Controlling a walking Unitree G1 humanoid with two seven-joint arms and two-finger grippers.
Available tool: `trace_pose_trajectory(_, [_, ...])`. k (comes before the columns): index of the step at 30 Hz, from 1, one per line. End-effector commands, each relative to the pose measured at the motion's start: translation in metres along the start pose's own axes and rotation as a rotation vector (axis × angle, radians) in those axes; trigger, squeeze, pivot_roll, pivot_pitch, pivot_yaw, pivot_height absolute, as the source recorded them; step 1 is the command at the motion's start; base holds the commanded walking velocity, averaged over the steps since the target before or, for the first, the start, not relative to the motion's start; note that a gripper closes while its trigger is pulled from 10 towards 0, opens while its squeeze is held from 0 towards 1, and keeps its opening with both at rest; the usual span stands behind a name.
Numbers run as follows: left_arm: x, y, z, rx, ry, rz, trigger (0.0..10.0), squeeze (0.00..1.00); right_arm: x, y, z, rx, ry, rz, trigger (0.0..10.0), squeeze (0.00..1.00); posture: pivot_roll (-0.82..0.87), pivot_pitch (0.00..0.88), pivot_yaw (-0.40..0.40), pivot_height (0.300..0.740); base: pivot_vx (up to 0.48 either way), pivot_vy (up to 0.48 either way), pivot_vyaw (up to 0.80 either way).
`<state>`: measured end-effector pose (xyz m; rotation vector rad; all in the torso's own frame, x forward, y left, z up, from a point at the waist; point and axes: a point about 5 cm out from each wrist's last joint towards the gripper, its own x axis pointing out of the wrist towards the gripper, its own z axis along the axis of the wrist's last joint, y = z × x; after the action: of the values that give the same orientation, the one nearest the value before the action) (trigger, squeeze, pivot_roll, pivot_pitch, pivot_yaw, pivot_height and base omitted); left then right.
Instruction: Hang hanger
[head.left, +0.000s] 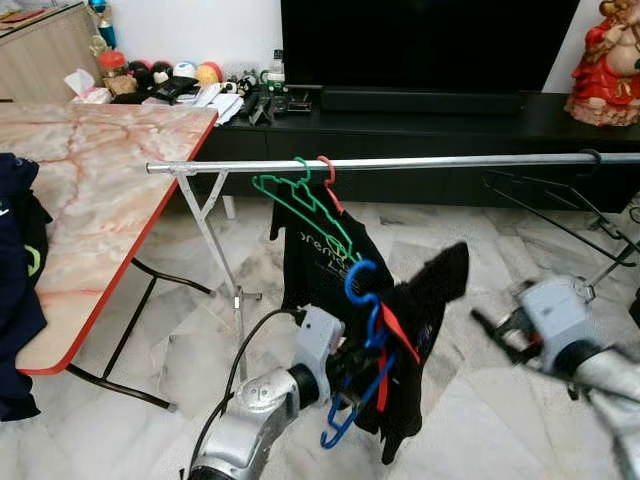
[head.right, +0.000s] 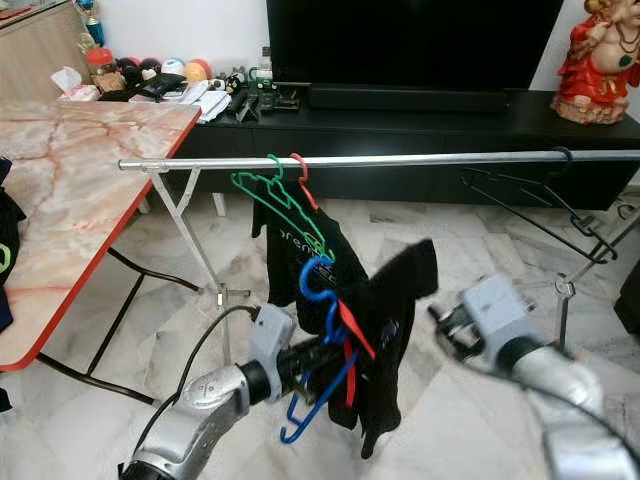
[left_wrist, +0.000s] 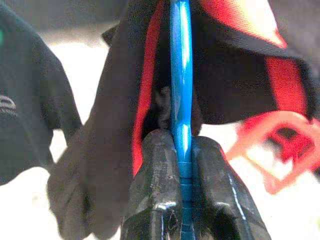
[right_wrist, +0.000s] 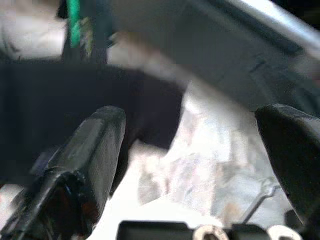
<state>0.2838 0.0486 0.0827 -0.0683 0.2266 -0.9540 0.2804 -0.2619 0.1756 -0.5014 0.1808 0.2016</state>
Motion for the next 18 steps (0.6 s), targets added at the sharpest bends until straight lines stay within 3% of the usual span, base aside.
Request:
trace_pose_trajectory(1, [-0.003,-0.001,-0.003,0.036,0.032,-0.050,10.0,0.00,-0.003,-0.001,0.003,-0.020,-0.021,0.091,10.0,0.00,-0.11,0.083,-0.010,0.740,0.000,0.000,0.00])
trace_pose_trajectory(2, [-0.005,-0.001,-0.004,0.037,0.047,-0.073,10.0,0.00,-0.003,0.000,0.003,-0.075,-0.008,0.147,10.0,0.00,-0.10,0.083,-0.012,0.740,0.000,0.000,0.00])
trace_pose_trajectory(7, [-0.010,-0.002,-0.007,0.036,0.069,-0.132,10.0,0.00,-0.009,0.002,0.009,-0.102,-0.058,0.314,10.0,0.00,-0.11,0.080,-0.014,0.740,0.000,0.000,0.00])
trace_pose_trajectory(8, [-0.012,-0.004,-0.009,0.059,0.087,-0.173,10.0,0.00,-0.016,0.000,0.008,-0.118,-0.057,0.432,10.0,0.64,-0.12,0.075,-0.011,0.740,0.000,0.000,0.00])
trace_pose_trajectory(9, [-0.012,-0.004,-0.009,0.059,0.087,-0.173,10.0,0.00,-0.016,0.000,0.008,-0.118,-0.057,0.432,10.0,0.64,-0.12,0.075,-0.011,0.740,0.000,0.000,0.00])
trace_pose_trajectory(10, [-0.013,-0.006,-0.011,0.076,0.101,-0.207,10.0,0.00,-0.022,-0.003,0.007,-0.140,-0.046,0.548,10.0,1.00,-0.12,0.074,-0.010,0.740,0.000,0.000,0.00])
trace_pose_trajectory(11, [-0.014,-0.008,-0.012,0.083,0.111,-0.230,10.0,0.00,-0.027,-0.003,0.007,-0.135,-0.041,0.649,10.0,1.00,-0.13,0.069,-0.009,0.740,0.000,0.000,0.00])
trace_pose_trajectory(15, [-0.014,-0.011,-0.014,0.091,0.129,-0.277,10.0,0.00,-0.035,-0.002,0.001,-0.150,0.005,0.831,10.0,1.00,-0.12,0.062,-0.006,0.740,0.000,0.000,0.00])
trace_pose_trajectory(18, [-0.015,-0.019,-0.016,0.118,0.171,-0.362,10.0,0.00,-0.034,0.004,-0.013,-0.108,0.071,0.992,10.0,1.00,-0.12,0.055,-0.009,0.740,0.000,0.000,0.00])
